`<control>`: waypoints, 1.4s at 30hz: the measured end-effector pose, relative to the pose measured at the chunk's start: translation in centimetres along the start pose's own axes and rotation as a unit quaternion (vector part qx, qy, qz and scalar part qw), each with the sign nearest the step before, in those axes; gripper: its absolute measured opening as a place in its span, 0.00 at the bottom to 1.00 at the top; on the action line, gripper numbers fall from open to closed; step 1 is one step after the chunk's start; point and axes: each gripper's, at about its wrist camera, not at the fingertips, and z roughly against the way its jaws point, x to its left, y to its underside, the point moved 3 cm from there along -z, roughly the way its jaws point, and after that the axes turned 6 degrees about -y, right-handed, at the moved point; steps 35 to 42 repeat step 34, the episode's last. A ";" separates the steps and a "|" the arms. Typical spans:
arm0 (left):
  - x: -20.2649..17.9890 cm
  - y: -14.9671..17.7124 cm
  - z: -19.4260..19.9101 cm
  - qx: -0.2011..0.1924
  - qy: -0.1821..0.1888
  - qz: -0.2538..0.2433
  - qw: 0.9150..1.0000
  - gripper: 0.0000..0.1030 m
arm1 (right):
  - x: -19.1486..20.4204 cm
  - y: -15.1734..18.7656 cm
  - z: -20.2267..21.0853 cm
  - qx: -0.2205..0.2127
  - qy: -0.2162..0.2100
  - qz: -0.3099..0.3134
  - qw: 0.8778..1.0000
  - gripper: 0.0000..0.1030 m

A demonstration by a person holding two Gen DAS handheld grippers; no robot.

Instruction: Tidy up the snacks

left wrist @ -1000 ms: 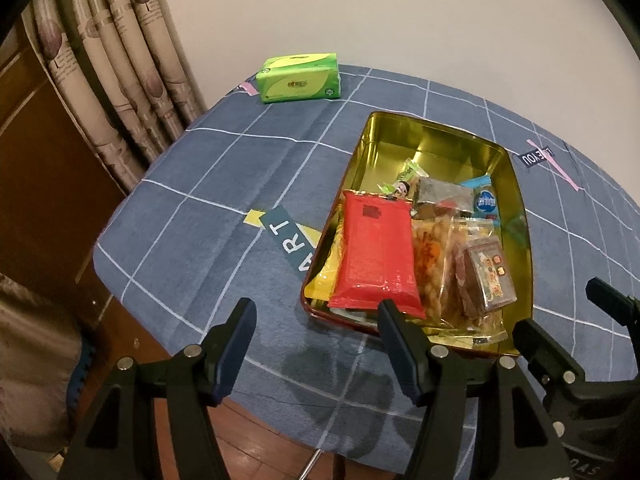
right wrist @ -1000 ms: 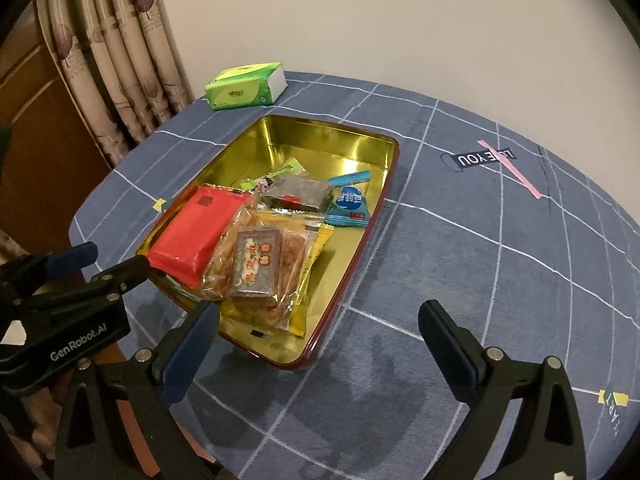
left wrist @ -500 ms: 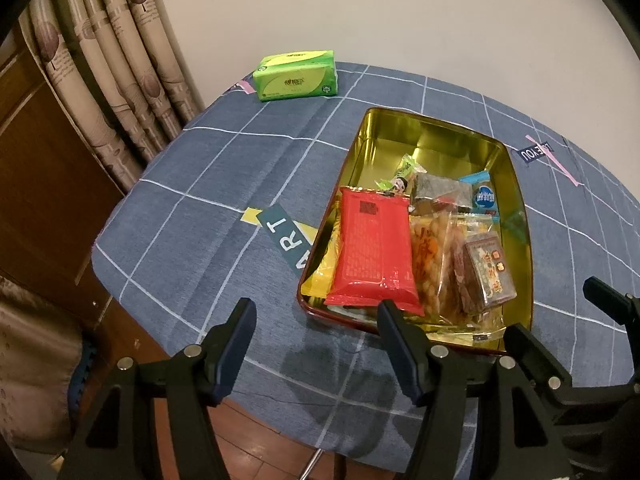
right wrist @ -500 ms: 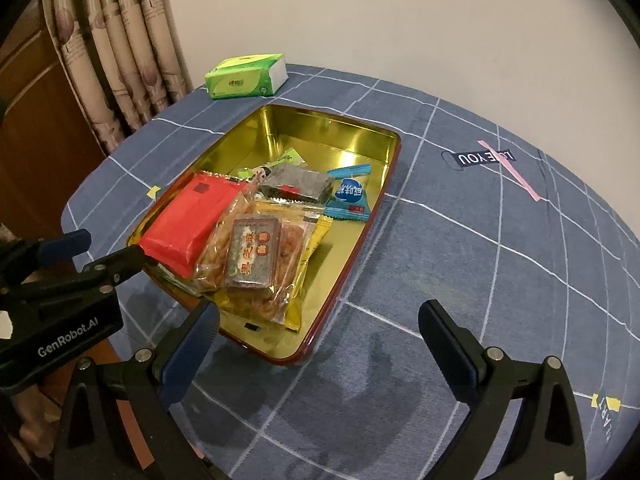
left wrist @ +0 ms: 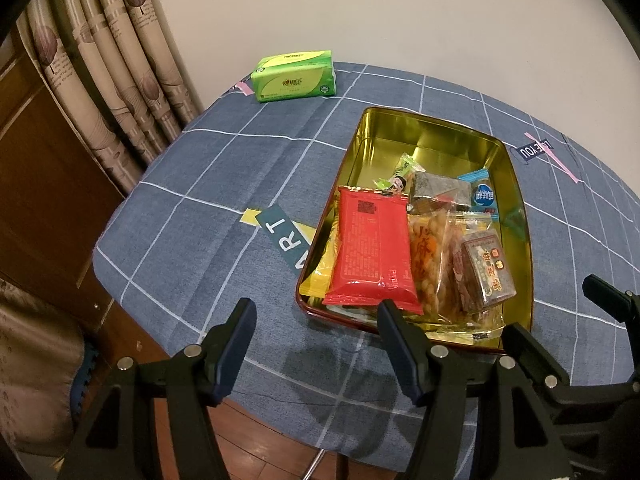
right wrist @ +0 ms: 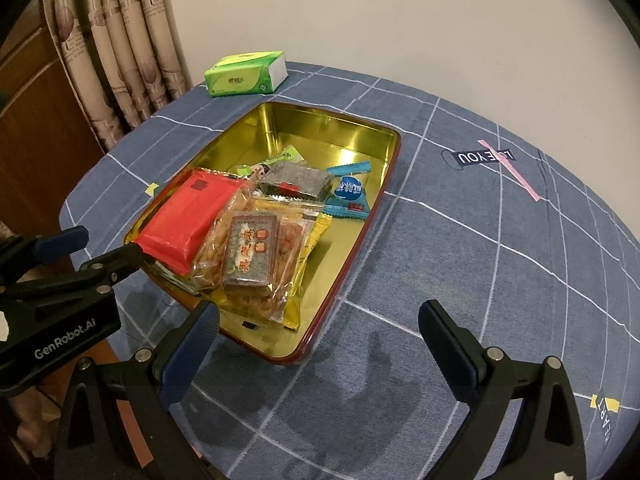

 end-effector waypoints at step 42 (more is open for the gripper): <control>0.3 -0.2 0.0 -0.004 0.000 0.002 1.000 0.62 | 0.1 0.1 -0.3 0.002 0.001 0.004 1.000 0.96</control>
